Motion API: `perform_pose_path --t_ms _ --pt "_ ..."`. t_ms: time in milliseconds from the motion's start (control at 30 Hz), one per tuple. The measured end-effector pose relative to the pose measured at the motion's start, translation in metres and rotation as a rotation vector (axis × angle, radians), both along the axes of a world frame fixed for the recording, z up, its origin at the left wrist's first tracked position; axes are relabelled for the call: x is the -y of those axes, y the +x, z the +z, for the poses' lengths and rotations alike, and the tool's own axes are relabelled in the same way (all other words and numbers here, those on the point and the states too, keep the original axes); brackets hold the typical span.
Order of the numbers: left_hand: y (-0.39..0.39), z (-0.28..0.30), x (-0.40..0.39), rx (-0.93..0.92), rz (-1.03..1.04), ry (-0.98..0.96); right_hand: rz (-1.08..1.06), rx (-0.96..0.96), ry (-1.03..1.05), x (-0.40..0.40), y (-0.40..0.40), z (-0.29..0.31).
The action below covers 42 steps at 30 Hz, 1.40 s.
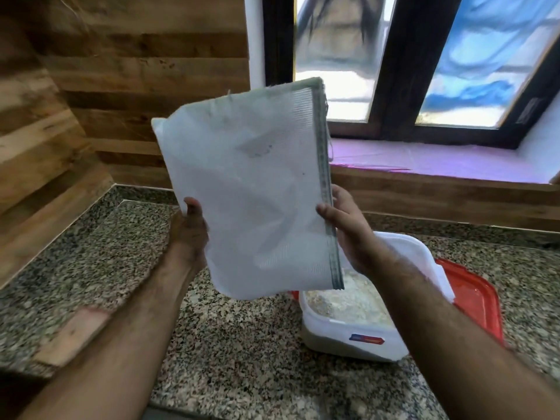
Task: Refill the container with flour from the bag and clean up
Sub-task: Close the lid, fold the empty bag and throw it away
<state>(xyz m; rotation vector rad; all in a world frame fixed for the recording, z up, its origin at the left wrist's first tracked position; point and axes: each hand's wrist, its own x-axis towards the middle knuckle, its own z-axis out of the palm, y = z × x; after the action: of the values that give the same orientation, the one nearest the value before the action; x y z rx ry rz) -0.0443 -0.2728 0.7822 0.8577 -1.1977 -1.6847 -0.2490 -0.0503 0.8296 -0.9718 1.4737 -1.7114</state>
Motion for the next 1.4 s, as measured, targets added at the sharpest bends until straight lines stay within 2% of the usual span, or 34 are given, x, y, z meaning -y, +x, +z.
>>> perform_pose_path --t_ms 100,167,267,367,467,633,767,867,900,967,1067,1133,1267,1400 --pt "0.025 -0.021 0.013 -0.058 -0.096 0.075 0.06 0.094 0.081 0.027 0.02 -0.001" --pt "0.042 -0.03 0.022 -0.029 -0.09 0.101 0.002 0.149 0.133 0.046 0.038 -0.003" --pt "0.068 -0.044 0.042 0.119 -0.016 0.1 -0.11 0.156 0.248 0.078 0.069 -0.019" --pt "0.091 -0.065 0.069 0.381 0.037 -0.006 -0.213 0.107 0.349 0.109 0.104 -0.05" --pt "0.11 -0.099 0.09 0.547 0.052 -0.138 -0.314 -0.016 0.481 0.13 0.126 -0.094" --pt "0.124 -0.16 0.098 0.793 -0.208 -0.252 -0.405 -0.106 0.78 0.133 0.134 -0.187" --pt "0.127 -0.208 0.105 0.991 -0.438 -0.367 -0.466 -0.133 0.9 0.121 0.136 -0.228" --pt "0.125 -0.213 0.099 1.19 -0.538 -0.53 -0.457 -0.357 0.977 0.118 0.144 -0.236" --pt "0.123 -0.212 0.096 1.246 -0.55 -0.615 -0.431 -0.504 0.988 0.116 0.152 -0.237" --pt "0.114 -0.204 0.092 1.243 -0.582 -0.799 -0.255 -0.816 0.98 0.114 0.172 -0.241" --pt "0.084 -0.194 0.099 1.182 -0.714 -1.141 0.104 -1.033 0.975 0.119 0.195 -0.247" --pt "0.061 -0.195 0.111 1.245 -0.833 -1.278 0.242 -1.073 1.003 0.124 0.205 -0.255" --pt "0.036 -0.214 0.133 1.401 -1.014 -1.428 0.343 -1.037 1.069 0.126 0.21 -0.272" --pt "0.035 -0.232 0.141 1.417 -1.099 -1.38 0.338 -1.055 1.088 0.123 0.211 -0.277"
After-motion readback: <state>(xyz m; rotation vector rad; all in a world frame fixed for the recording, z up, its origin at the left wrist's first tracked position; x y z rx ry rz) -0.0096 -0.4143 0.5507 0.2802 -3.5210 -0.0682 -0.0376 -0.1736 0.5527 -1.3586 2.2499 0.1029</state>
